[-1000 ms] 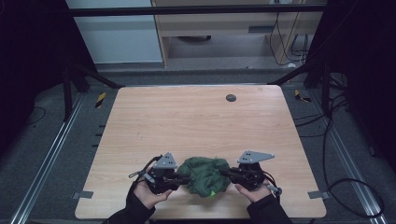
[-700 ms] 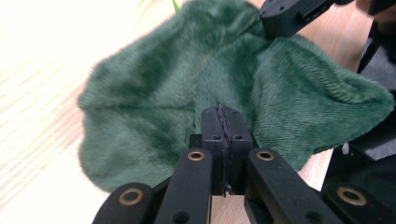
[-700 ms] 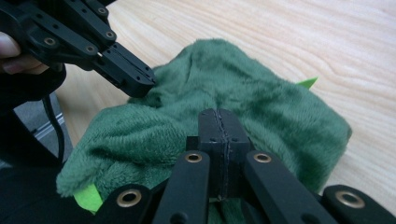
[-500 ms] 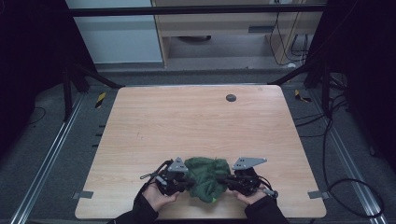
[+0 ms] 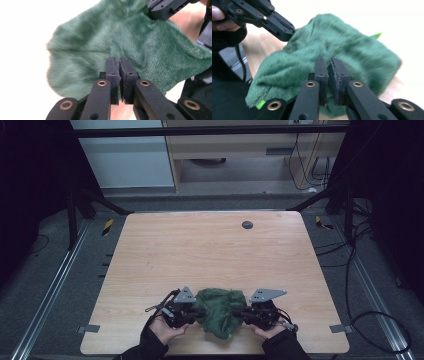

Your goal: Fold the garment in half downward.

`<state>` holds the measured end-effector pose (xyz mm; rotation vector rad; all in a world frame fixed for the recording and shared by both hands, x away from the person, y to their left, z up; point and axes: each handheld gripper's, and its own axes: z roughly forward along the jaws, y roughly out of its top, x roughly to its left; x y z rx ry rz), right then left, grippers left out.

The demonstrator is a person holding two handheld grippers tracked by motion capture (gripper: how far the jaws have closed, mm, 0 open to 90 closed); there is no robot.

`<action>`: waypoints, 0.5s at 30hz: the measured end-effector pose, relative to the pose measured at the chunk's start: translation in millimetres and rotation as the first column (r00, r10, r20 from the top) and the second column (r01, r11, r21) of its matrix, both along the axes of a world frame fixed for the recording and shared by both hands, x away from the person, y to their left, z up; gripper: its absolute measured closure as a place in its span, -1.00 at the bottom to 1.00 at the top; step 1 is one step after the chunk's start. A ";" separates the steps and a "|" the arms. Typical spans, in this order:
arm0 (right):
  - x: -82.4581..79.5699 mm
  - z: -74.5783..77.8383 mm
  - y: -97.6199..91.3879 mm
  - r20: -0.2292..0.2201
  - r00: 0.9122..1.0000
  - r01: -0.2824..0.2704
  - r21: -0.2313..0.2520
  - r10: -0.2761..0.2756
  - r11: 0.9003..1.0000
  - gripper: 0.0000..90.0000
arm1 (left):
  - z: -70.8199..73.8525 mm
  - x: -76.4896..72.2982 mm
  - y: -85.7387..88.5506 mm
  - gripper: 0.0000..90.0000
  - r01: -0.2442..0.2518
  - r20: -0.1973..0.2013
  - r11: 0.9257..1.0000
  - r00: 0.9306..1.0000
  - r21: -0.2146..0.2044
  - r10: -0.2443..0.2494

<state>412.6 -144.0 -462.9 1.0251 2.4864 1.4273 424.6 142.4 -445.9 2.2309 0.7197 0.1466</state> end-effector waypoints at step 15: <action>24.2 1.4 -57.7 0.073 0.952 0.302 -0.038 -0.299 0.953 0.35 | -3.3 31.0 65.5 0.28 -0.249 0.042 0.968 0.968 0.010 0.248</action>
